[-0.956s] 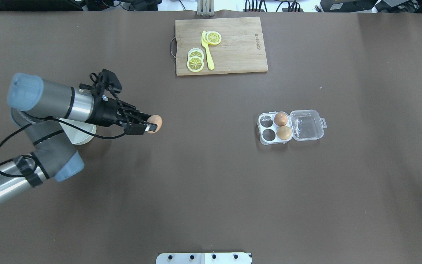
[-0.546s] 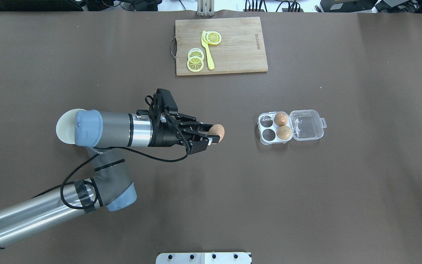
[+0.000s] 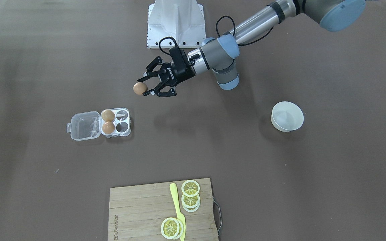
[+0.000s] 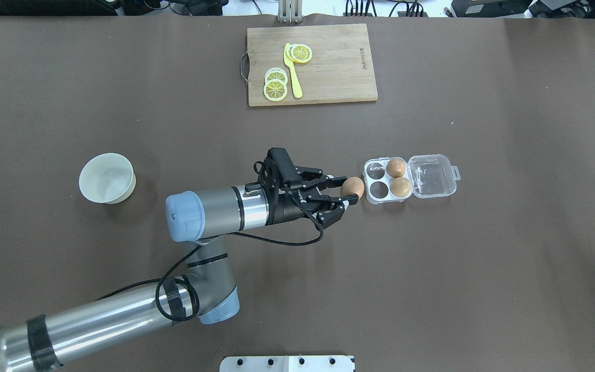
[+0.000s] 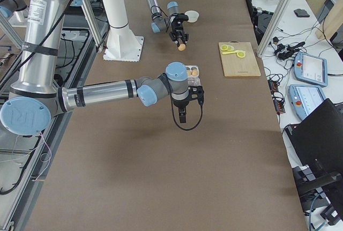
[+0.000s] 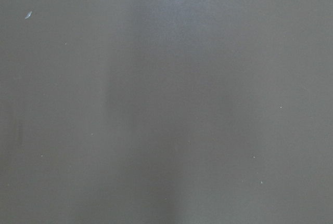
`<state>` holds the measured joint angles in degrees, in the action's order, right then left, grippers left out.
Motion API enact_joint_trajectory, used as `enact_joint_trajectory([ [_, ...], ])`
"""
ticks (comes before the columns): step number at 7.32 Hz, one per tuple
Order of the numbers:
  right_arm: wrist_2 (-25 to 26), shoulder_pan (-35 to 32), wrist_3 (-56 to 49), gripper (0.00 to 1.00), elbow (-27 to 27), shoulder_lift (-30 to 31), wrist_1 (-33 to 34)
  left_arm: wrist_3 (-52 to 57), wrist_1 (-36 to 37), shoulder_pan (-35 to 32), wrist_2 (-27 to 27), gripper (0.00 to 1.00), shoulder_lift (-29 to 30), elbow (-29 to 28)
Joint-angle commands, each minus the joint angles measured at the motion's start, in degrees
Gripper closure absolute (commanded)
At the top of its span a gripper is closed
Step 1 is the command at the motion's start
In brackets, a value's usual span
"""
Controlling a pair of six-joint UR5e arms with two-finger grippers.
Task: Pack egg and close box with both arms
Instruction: 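Lift the egg with the left gripper and carry it to the egg box, then lower the egg into an empty slot of the box and open the left gripper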
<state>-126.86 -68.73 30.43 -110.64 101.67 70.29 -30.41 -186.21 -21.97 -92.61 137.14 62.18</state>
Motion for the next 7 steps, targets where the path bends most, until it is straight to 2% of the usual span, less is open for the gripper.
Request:
enact_joint_trajectory([
  [1,-0.05,0.00,0.15,0.00,1.13,-1.65,0.72,3.33,4.42,0.01,3.22,1.00,4.70,-3.38],
  [3,-0.05,0.00,0.24,0.00,1.83,-2.00,0.72,6.49,11.90,-0.08,5.07,1.00,8.83,-5.74],
  [5,-0.05,0.00,2.78,0.00,2.45,-3.31,0.72,9.48,13.76,-0.43,5.07,1.00,10.50,-10.31],
  [7,-0.05,0.00,4.19,0.00,3.06,-4.02,0.72,10.28,17.01,-0.44,5.16,1.00,12.09,-11.03],
])
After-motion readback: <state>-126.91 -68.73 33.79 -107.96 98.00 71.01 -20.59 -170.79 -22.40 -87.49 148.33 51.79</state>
